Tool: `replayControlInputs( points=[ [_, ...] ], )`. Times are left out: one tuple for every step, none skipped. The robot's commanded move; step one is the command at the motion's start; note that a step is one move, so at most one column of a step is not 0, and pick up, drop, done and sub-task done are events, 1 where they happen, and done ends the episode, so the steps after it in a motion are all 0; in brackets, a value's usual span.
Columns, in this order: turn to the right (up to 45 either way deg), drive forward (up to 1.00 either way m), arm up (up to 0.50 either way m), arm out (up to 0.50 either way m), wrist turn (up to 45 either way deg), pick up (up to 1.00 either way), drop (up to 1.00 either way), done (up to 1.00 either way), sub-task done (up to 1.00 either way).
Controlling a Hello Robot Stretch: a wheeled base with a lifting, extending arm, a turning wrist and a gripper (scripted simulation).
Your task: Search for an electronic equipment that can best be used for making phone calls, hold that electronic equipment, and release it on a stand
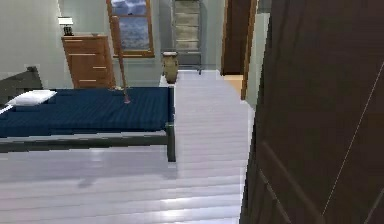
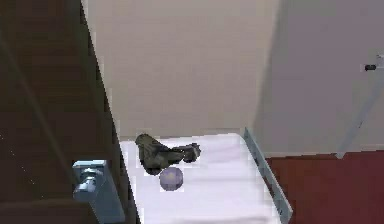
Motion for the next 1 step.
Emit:
replayControlInputs(
  points=[
    [0.0,1.0,0.0,0.0,0.0,0.0,0.0,0.0,0.0]
  ],
)
